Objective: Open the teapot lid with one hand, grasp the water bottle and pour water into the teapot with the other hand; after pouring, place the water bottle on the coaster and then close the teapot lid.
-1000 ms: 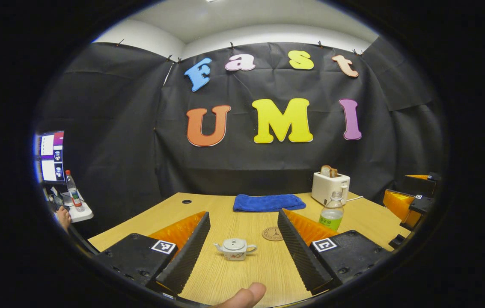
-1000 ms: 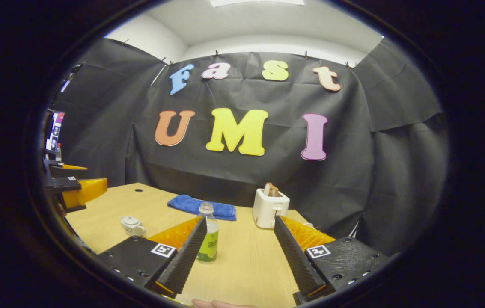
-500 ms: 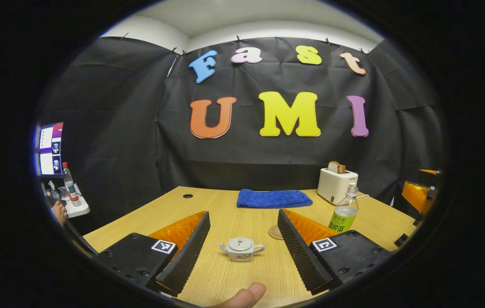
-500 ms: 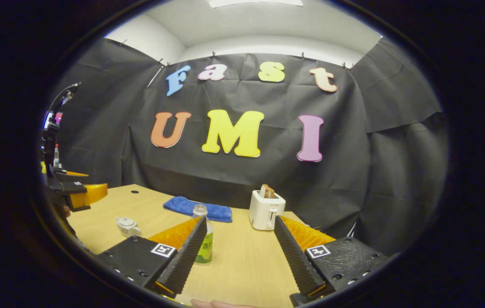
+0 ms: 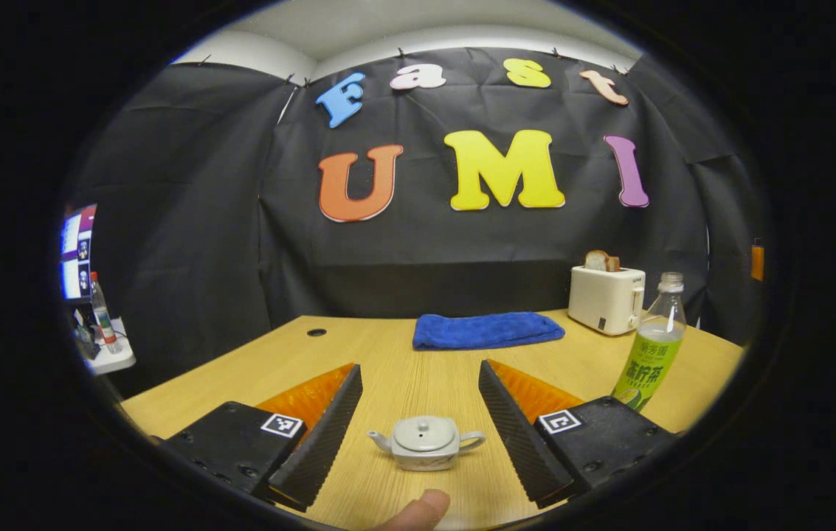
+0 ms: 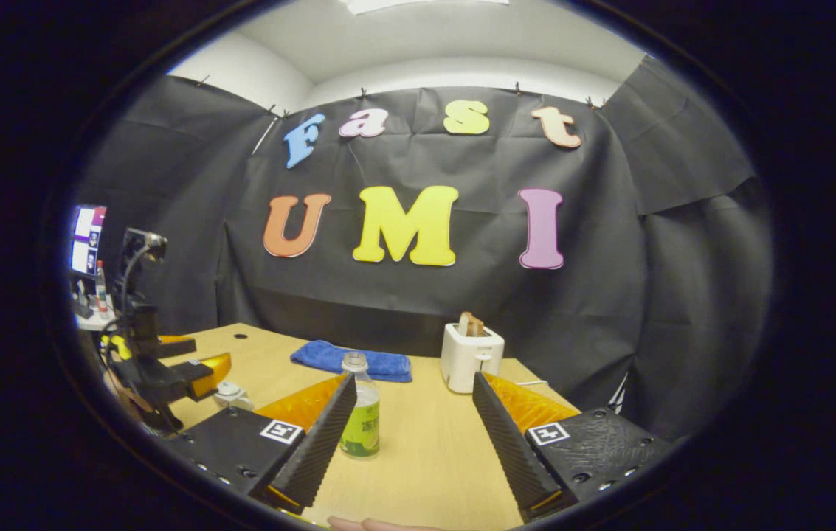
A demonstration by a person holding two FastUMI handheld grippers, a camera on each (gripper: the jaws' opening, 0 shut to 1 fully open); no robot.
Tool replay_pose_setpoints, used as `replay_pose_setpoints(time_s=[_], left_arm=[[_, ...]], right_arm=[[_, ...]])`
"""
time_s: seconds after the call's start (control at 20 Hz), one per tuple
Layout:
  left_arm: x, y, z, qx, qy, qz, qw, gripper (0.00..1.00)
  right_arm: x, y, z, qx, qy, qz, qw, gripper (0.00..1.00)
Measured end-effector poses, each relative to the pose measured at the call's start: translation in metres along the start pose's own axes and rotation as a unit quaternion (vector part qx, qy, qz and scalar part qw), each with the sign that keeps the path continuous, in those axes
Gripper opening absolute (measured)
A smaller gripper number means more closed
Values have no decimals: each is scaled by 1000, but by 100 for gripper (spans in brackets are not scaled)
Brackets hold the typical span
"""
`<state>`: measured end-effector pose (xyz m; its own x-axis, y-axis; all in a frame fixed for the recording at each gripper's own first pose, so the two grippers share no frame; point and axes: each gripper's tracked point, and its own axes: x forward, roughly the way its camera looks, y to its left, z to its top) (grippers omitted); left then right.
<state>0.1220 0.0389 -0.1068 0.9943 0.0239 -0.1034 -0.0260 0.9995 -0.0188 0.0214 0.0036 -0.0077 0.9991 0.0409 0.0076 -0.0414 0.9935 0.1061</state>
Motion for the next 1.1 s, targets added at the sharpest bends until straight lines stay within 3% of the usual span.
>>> replay_pose_setpoints(time_s=[0.25, 0.4, 0.45, 0.6, 0.75, 1.0, 1.1], left_arm=[[20, -4, -19, -4, 11, -18, 1000, 97], [28, -7, -35, -11, 30, -22, 999, 75], [31, -7, -40, -9, 38, -23, 999, 73], [32, -4, -46, 0, 48, -23, 999, 53], [35, 5, -47, 10, 43, -11, 999, 43], [39, 0, -44, 18, 36, -16, 999, 11], [36, -2, -38, 26, 30, -21, 999, 6]], right_arm=[[0, 9, -3, -12, -6, 21, 1000, 97], [3, 14, -10, -18, 3, 26, 999, 95], [3, 14, -10, -20, 4, 27, 999, 95], [4, 18, -14, -25, 6, 30, 999, 95], [9, 17, -21, -35, 15, 21, 999, 95], [15, 19, -33, -37, 34, 24, 998, 95], [18, 18, -37, -38, 37, 23, 998, 95]])
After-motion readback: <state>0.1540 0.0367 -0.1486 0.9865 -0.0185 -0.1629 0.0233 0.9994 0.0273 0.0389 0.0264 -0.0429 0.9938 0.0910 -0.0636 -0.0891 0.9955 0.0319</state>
